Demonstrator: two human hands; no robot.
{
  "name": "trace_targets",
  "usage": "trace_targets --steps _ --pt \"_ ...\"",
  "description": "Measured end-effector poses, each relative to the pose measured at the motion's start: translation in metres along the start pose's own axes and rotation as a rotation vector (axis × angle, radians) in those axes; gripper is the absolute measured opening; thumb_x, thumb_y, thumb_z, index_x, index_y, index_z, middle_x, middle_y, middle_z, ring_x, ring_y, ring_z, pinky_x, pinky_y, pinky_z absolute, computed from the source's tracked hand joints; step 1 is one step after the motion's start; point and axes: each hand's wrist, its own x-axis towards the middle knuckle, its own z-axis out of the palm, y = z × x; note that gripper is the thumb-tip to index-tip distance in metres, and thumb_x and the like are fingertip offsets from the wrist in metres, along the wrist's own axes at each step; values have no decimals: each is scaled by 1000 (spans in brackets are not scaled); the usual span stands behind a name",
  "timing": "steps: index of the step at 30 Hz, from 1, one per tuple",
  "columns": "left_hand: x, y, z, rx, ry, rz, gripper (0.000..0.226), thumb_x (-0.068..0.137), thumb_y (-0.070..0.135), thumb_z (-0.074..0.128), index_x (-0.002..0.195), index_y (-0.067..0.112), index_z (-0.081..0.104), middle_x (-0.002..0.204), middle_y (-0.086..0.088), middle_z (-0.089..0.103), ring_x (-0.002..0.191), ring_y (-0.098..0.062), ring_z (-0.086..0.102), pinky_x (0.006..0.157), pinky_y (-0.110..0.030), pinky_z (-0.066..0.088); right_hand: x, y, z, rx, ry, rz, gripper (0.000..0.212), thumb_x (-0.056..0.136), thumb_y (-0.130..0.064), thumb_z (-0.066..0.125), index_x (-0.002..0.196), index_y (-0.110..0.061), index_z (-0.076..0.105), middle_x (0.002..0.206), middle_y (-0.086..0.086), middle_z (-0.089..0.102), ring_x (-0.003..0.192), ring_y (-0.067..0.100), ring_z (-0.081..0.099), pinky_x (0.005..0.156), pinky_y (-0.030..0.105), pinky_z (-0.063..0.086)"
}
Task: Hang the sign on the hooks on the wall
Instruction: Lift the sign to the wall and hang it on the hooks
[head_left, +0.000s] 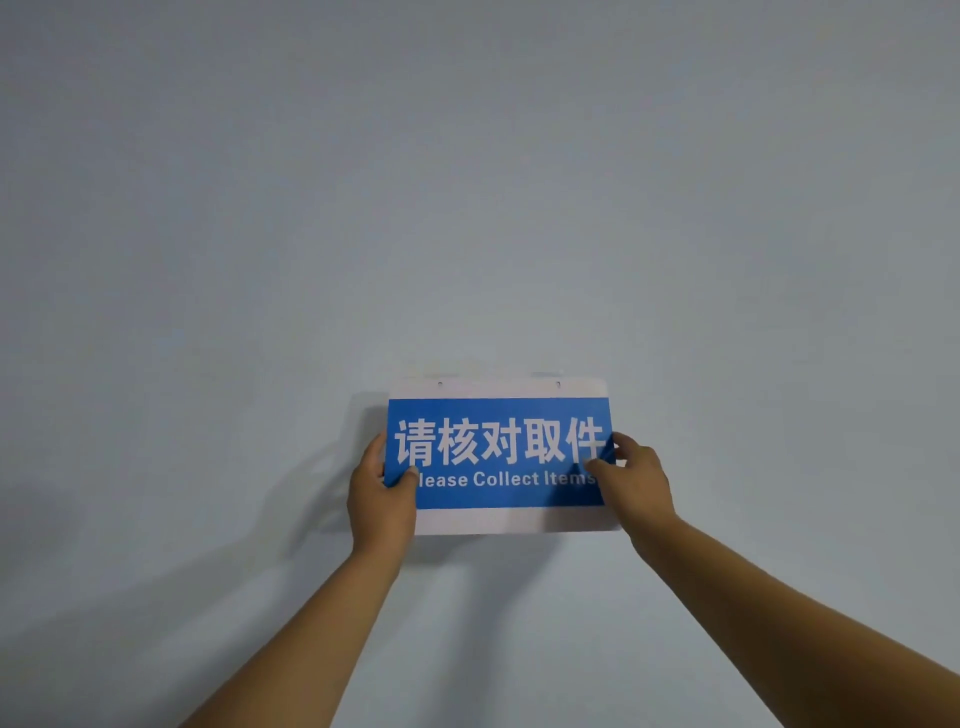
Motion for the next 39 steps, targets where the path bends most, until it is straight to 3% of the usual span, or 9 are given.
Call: trace_targets --steps 4,7,11,14,20,25,27,32,39 --pt "23 1 5 32 -21 16 48 91 4 58 120 42 57 102 11 66 90 -11 67 69 -30 54 21 -4 6 11 -75 42 39 87 -23 63 126 -25 56 126 8 59 106 29 62 83 44 56" --pt "33 0 8 40 -10 21 47 91 4 58 110 47 53 97 17 65 89 -11 66 71 -34 56 31 -2 13 22 -108 71 30 86 -18 62 115 -25 58 122 10 61 103 30 63 74 40 55" --pt "39 -7 13 38 -16 -7 47 91 4 58 120 41 58 98 16 65 91 -15 68 71 -35 57 41 6 23 18 -103 104 29 87 -18 62 115 -23 57 124 10 60 105 30 62 82 45 58" --pt "42 -14 16 54 -21 -19 48 90 4 58 114 45 56 101 12 68 91 -16 69 72 -37 59 46 12 27 8 -100 111 32 87 -18 61 119 -21 58 123 11 61 105 31 62 85 47 58" --pt "43 -26 21 59 -15 -39 46 91 5 59 129 33 58 110 6 69 94 -17 70 68 -32 58 51 18 30 -35 -83 95 29 88 -17 62 116 -21 58 120 11 63 104 31 63 88 48 59" --pt "42 -32 18 85 -20 -20 46 92 6 58 128 33 59 107 8 69 93 -16 69 71 -34 58 45 22 30 -47 -75 72 21 88 -17 61 106 -25 57 118 10 63 101 30 64 85 47 59" --pt "42 -31 15 113 -23 -13 45 92 7 58 129 33 59 107 8 68 91 -16 69 68 -32 58 40 24 31 -42 -83 69 20 88 -17 62 106 -25 56 119 10 64 102 30 64 84 46 59" --pt "41 -32 8 166 -41 -13 44 91 10 59 124 38 61 111 6 72 92 -20 72 74 -43 63 29 31 34 -14 -117 96 24 87 -18 62 110 -23 60 120 8 64 102 30 65 85 45 58" --pt "39 -28 6 190 -78 -4 37 92 8 58 118 35 62 103 6 72 88 -20 73 72 -40 62 27 35 34 -17 -114 76 27 87 -22 63 111 -31 55 122 7 63 103 29 65 88 49 59"
